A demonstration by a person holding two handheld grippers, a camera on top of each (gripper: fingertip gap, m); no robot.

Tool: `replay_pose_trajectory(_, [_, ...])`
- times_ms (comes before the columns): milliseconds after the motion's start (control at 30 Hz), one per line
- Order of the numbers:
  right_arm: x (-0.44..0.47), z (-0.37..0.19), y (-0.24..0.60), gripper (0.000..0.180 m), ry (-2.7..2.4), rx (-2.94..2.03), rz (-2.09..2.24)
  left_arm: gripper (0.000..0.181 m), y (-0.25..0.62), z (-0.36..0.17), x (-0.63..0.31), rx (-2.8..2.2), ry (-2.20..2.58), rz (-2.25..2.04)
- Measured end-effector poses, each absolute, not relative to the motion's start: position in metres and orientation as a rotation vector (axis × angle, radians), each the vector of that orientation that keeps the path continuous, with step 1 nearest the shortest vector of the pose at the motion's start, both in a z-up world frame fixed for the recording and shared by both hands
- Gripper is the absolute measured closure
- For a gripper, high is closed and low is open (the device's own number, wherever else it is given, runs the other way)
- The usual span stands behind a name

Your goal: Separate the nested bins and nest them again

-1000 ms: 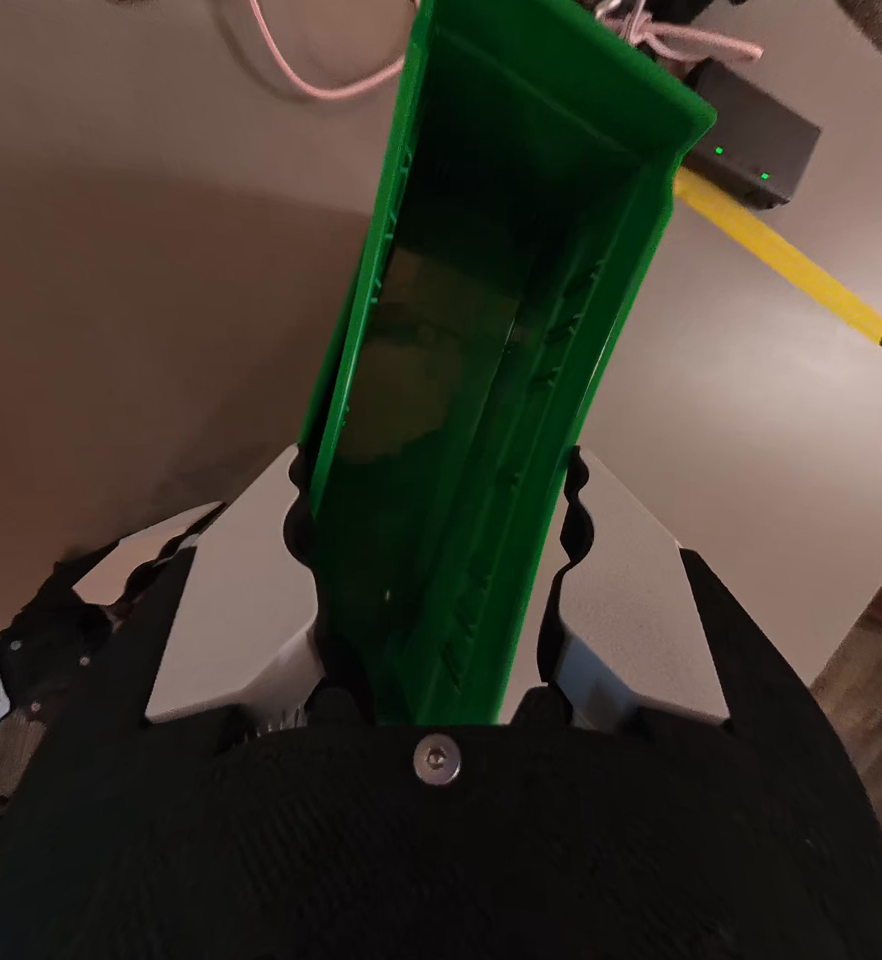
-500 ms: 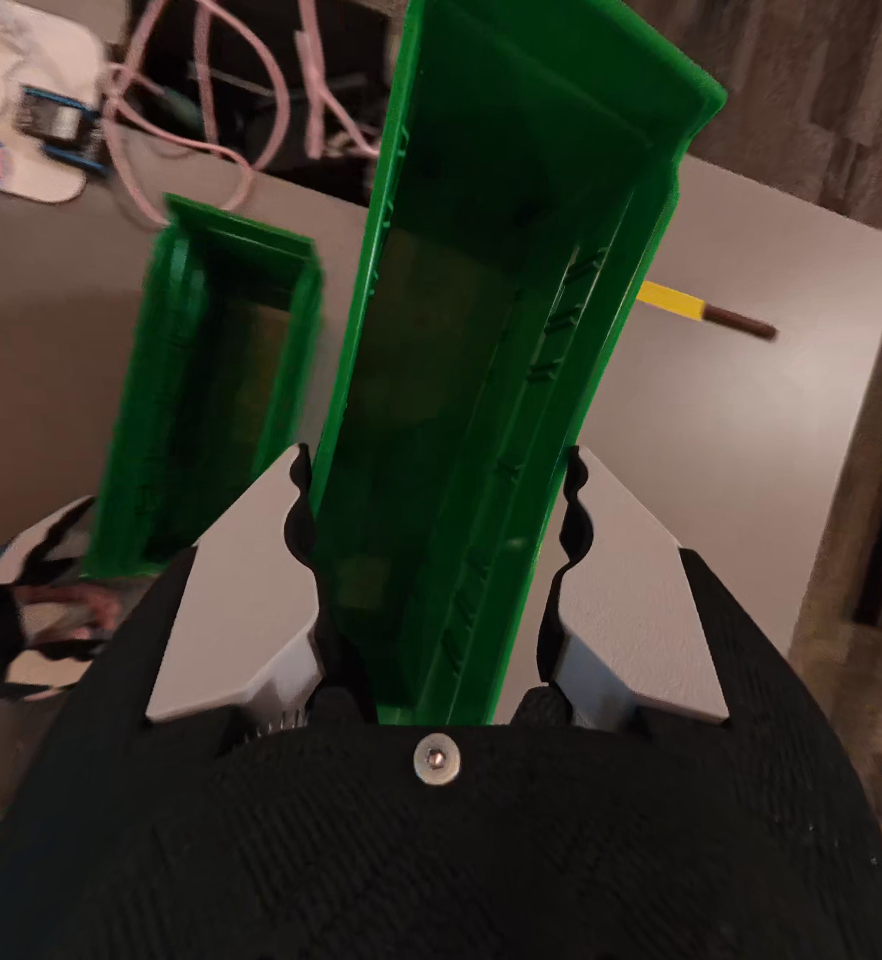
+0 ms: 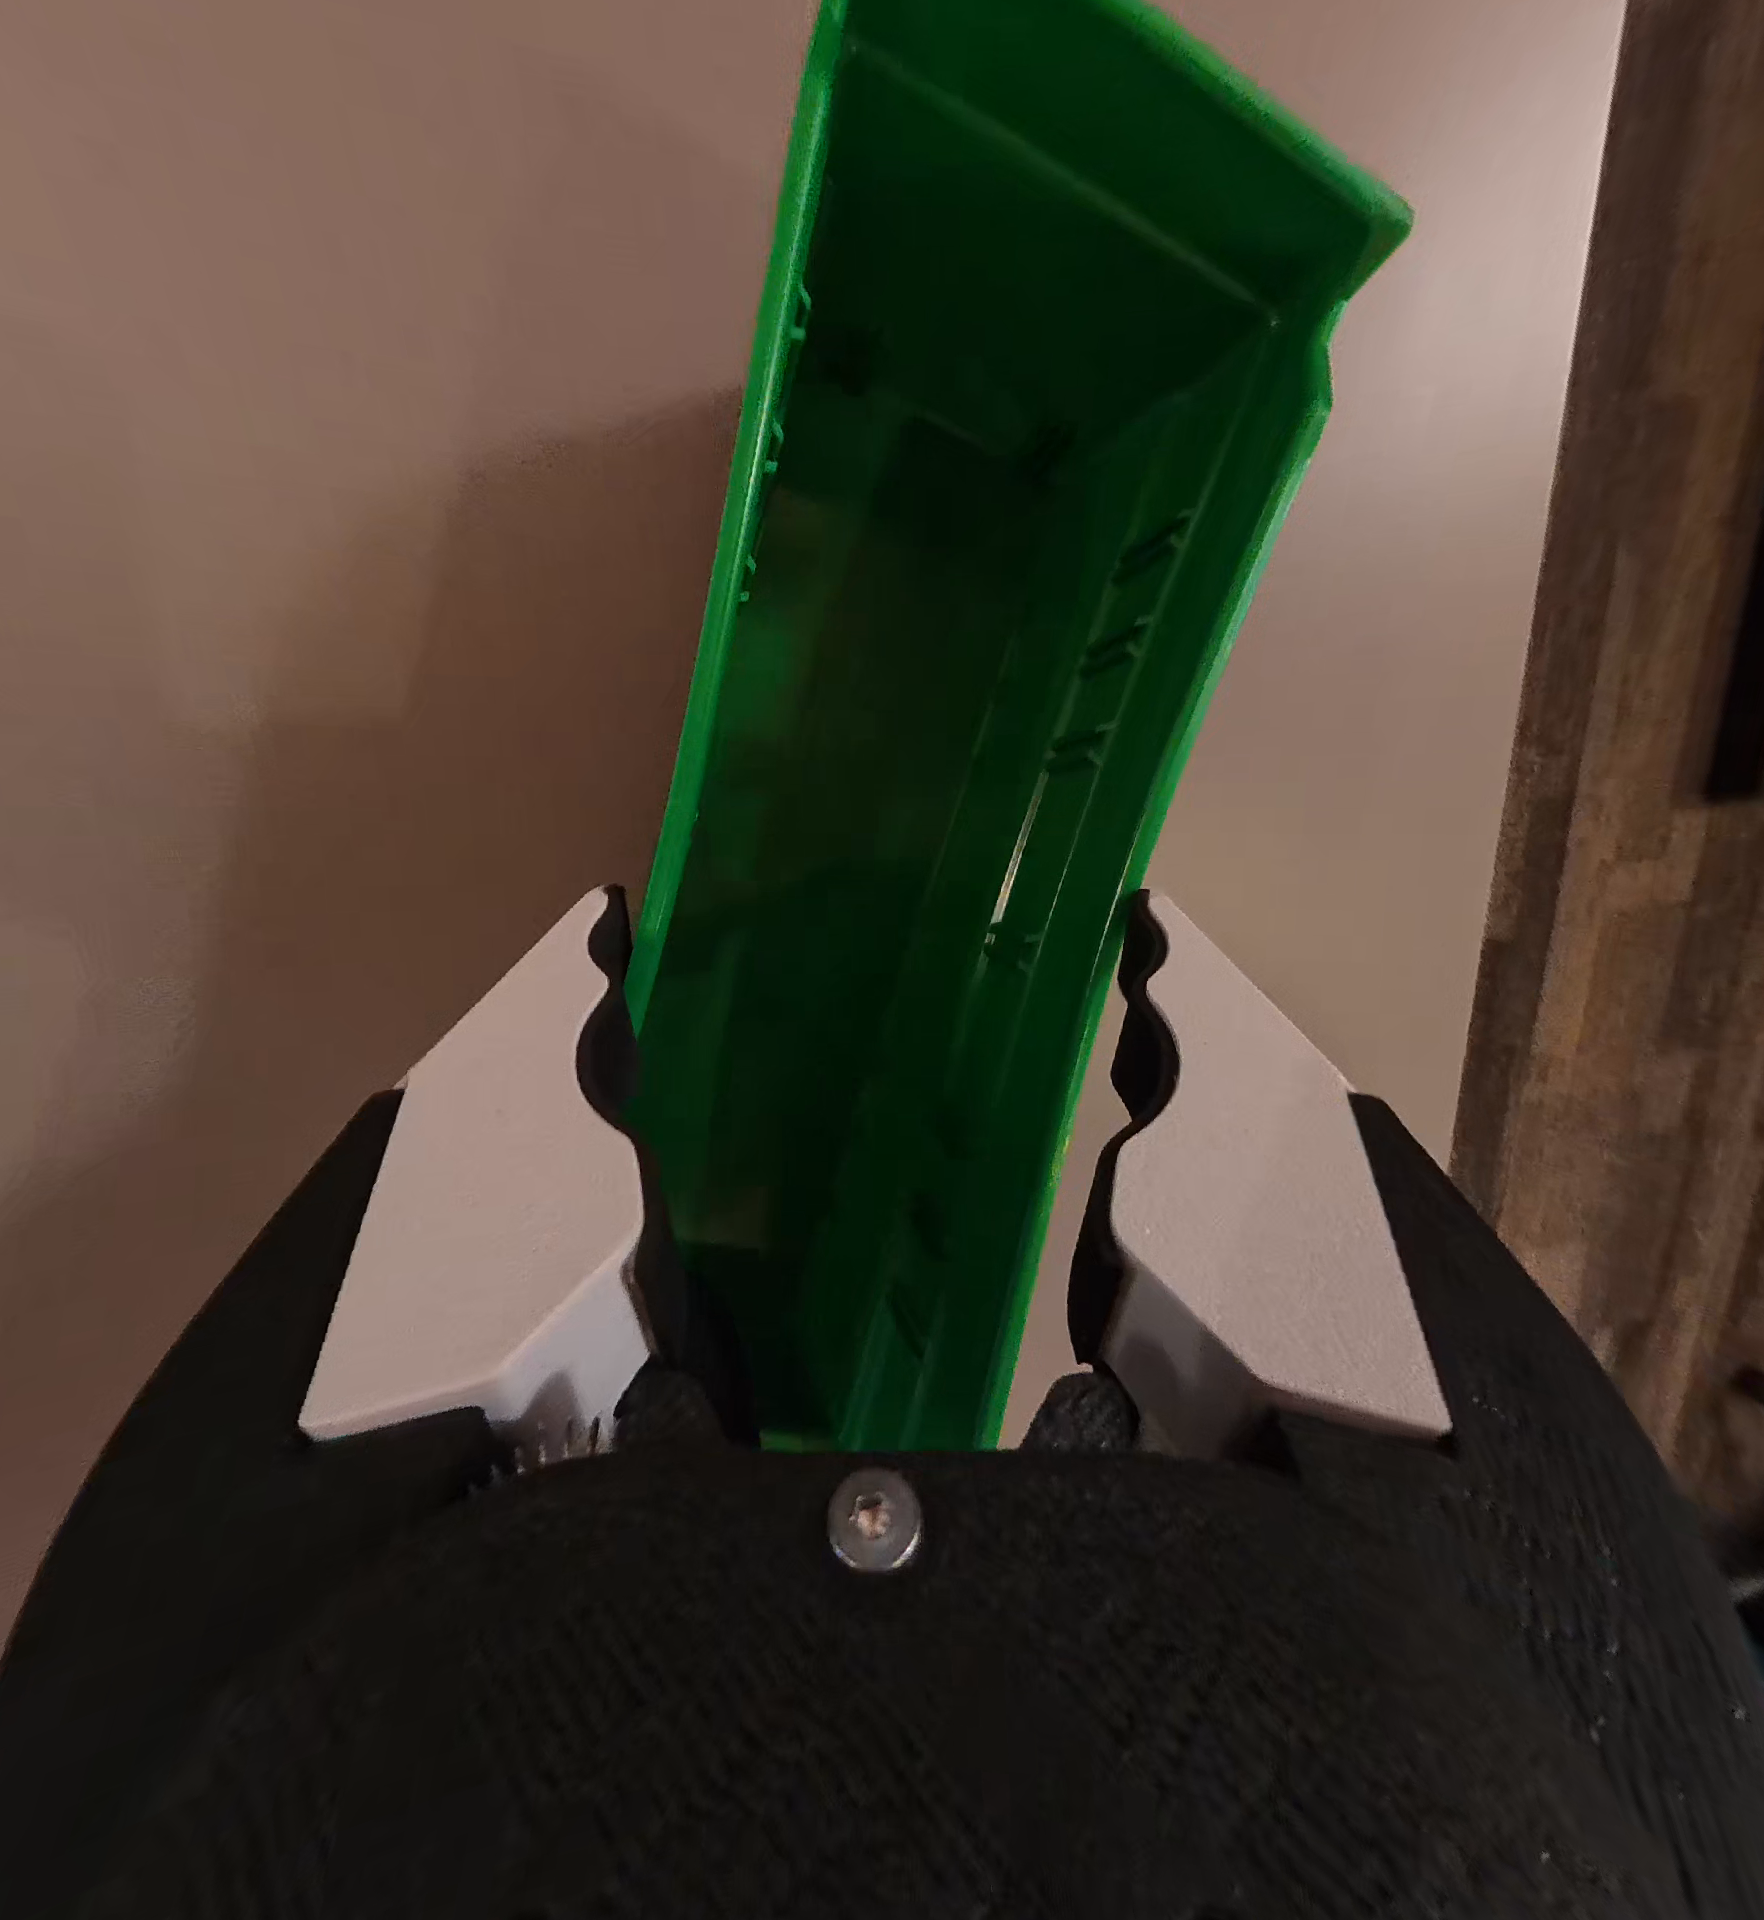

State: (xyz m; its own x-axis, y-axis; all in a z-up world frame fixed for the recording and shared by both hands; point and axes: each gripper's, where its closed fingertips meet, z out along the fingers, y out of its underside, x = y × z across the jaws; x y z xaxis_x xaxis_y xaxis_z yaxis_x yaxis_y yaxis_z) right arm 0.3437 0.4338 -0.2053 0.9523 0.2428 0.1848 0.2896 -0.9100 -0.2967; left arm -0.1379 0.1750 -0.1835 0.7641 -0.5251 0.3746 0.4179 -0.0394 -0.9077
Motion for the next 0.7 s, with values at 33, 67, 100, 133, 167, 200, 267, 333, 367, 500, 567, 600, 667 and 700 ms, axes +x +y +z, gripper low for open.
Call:
replay_pose_trajectory(33, [0.354,-0.212,0.432,0.086,-0.396,-2.782,-0.228,0.043,0.175,-0.183,-0.138,-1.417,0.091,-0.767])
replay_pose_trajectory(67, [0.363,-0.216,0.432,0.086,-0.406,-2.772,-0.25,0.043,0.175,-0.183,-0.139,-1.417,0.087,-0.769])
replay_pose_trajectory(100, [0.369,-0.219,0.432,0.086,-0.414,-2.76,-0.268,0.043,0.175,-0.183,-0.139,-1.416,0.083,-0.772])
replay_pose_trajectory(133, [0.374,-0.223,0.432,0.084,-0.423,-2.751,-0.278,0.043,0.175,-0.183,-0.139,-1.416,0.082,-0.776])
replay_pose_trajectory(167, [0.376,-0.226,0.431,0.078,-0.429,-2.745,-0.277,0.044,0.175,-0.184,-0.139,-1.416,0.082,-0.779])
replay_pose_trajectory(200, [0.375,-0.228,0.43,0.072,-0.432,-2.742,-0.273,0.043,0.175,-0.184,-0.139,-1.417,0.081,-0.78])
replay_pose_trajectory(267, [0.374,-0.23,0.428,0.062,-0.44,-2.752,-0.279,0.044,0.175,-0.184,-0.139,-1.419,0.08,-0.784])
replay_pose_trajectory(333, [0.372,-0.225,0.429,0.056,-0.429,-2.735,-0.316,0.044,0.175,-0.184,-0.139,-1.416,0.075,-0.787])
replay_pose_trajectory(367, [0.371,-0.216,0.434,0.053,-0.414,-2.7,-0.342,0.044,0.175,-0.183,-0.14,-1.412,0.071,-0.788])
replay_pose_trajectory(500, [0.341,-0.152,0.458,0.052,-0.433,-2.504,-0.418,0.043,0.176,-0.181,-0.143,-1.396,0.047,-0.802])
replay_pose_trajectory(567, [0.294,-0.124,0.462,0.051,-0.499,-2.45,-0.338,0.043,0.177,-0.179,-0.142,-1.388,0.046,-0.822])
replay_pose_trajectory(600, [0.263,-0.112,0.461,0.051,-0.538,-2.425,-0.274,0.043,0.177,-0.178,-0.142,-1.387,0.046,-0.827])
replay_pose_trajectory(667, [0.203,-0.095,0.456,0.055,-0.574,-2.399,-0.15,0.043,0.177,-0.178,-0.143,-1.387,0.046,-0.829])
replay_pose_trajectory(700, [0.172,-0.091,0.451,0.055,-0.581,-2.402,-0.063,0.043,0.177,-0.178,-0.145,-1.384,0.042,-0.831])
